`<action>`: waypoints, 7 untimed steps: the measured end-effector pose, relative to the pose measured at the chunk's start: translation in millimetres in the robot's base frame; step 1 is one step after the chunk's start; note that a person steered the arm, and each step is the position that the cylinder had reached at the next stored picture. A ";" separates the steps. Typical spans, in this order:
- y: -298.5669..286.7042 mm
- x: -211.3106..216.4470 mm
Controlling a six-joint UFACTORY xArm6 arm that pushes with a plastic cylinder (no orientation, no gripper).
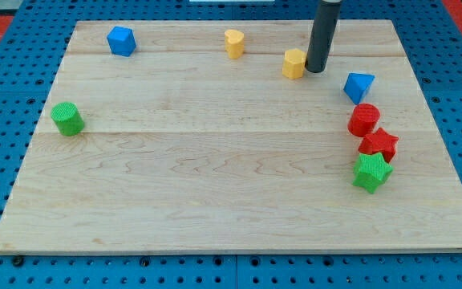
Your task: Slide the yellow hexagon horizontally to the yellow heart
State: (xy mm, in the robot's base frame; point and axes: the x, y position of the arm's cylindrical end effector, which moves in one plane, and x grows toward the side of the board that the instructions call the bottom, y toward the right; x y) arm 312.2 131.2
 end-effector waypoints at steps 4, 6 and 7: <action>-29.1 -5.2; 48.5 4.6; 44.5 -17.0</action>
State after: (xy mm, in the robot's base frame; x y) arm 295.2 175.6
